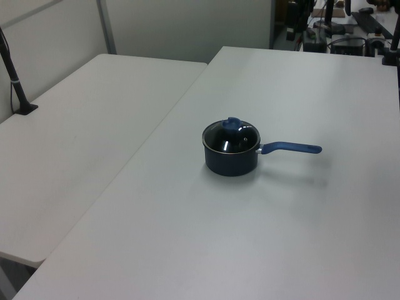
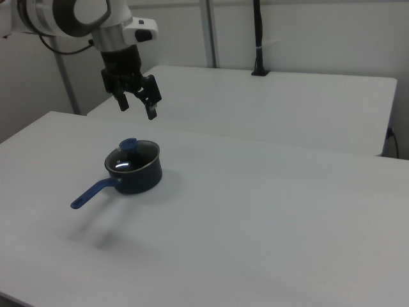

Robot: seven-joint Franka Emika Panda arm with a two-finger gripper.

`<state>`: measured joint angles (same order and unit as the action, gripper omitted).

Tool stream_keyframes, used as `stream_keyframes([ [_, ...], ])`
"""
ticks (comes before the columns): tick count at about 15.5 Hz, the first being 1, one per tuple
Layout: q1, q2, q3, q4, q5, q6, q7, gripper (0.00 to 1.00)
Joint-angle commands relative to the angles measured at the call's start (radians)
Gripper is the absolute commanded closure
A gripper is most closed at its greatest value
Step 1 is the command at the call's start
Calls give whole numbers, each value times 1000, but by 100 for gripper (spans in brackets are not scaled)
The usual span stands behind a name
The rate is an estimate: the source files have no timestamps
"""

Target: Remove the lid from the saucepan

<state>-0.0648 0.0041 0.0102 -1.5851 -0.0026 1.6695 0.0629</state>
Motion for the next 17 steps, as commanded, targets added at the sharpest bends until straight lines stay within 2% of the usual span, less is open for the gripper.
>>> stream_keyframes([
  [1,3,7,-7,7,18,-22,-15,0],
  [8,-6,7,-9,42,38,-108,-26,0],
  [11,-6,7,-7,42,27,-122,-104,0],
  [14,-6,8,-7,39,21,-134,-110,0],
  [17,25,59,2,45,16,-105,-91,2],
])
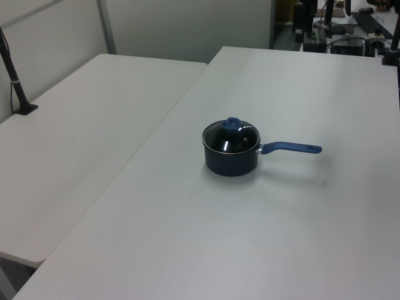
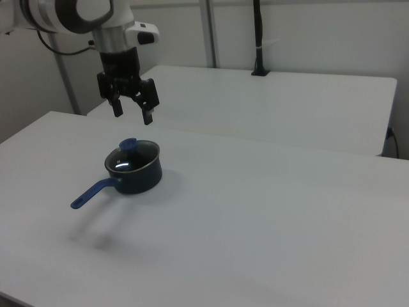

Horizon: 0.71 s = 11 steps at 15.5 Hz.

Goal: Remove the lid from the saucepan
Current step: 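Lower the open gripper over the blue knob of the glass lid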

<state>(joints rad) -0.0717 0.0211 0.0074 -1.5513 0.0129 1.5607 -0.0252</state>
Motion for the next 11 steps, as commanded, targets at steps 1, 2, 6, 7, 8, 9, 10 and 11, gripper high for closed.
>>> stream_keyframes([
  [1,55,75,5,22,2,36,33,2],
  [2,84,101,5,45,-1,91,97,2],
  [6,193,207,6,56,-89,309,488,0],
  [7,219,233,6,65,-103,341,563,0],
  [8,237,259,6,77,-106,370,624,0],
  [9,256,282,6,80,-108,390,677,0],
  [10,269,299,6,80,-108,410,726,0],
  [11,280,312,6,77,-113,442,778,0],
])
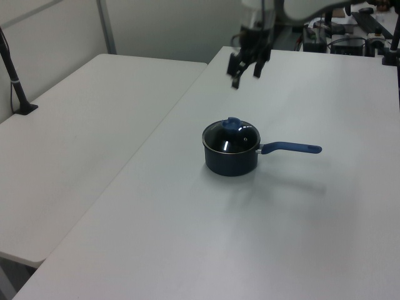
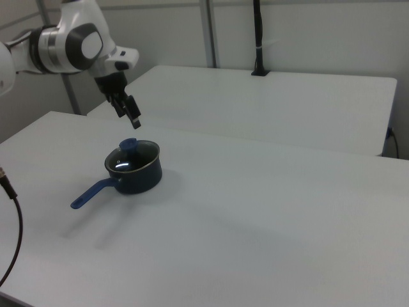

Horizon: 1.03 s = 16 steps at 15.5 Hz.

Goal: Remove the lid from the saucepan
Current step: 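Lower the open gripper over the blue knob of the glass lid, then close the gripper on the blue lid knob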

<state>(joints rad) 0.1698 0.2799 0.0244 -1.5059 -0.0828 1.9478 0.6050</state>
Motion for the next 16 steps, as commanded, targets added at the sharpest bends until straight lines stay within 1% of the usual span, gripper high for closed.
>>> stream_keyframes([
  [1,54,61,-11,26,-26,83,203,0],
  [4,65,90,-11,3,-72,144,364,0],
  [5,65,107,-6,3,-98,149,378,0],
  [7,62,119,31,-14,-130,149,381,0],
  [13,63,148,35,-56,-156,152,403,0],
  [14,63,153,35,-56,-160,154,410,5],
  [15,63,162,35,-56,-160,154,414,14],
  [16,62,162,35,-54,-160,154,418,24],
])
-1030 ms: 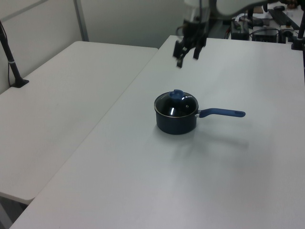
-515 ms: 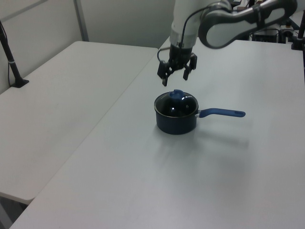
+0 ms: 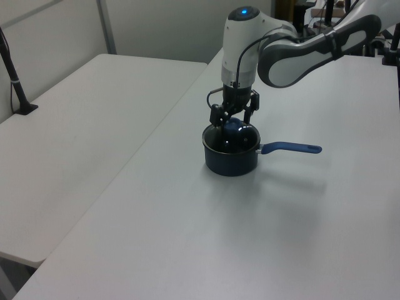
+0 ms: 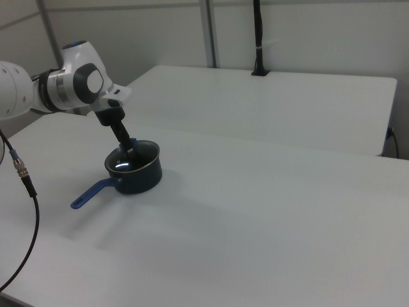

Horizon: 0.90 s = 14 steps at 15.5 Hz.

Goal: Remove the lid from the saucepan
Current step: 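Close the gripper on the blue lid knob, then lift the glass lid off the saucepan rim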

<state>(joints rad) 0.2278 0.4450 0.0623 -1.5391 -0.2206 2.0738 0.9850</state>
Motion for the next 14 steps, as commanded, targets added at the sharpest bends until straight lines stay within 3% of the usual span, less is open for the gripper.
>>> stream_keyframes([
  [1,4,-3,-2,-21,-20,28,50,32],
  [6,-5,-22,-1,-13,-10,23,58,45],
  [9,-11,-72,-1,-24,-10,14,37,47],
  [14,-79,-153,1,-68,-5,-69,-144,47],
])
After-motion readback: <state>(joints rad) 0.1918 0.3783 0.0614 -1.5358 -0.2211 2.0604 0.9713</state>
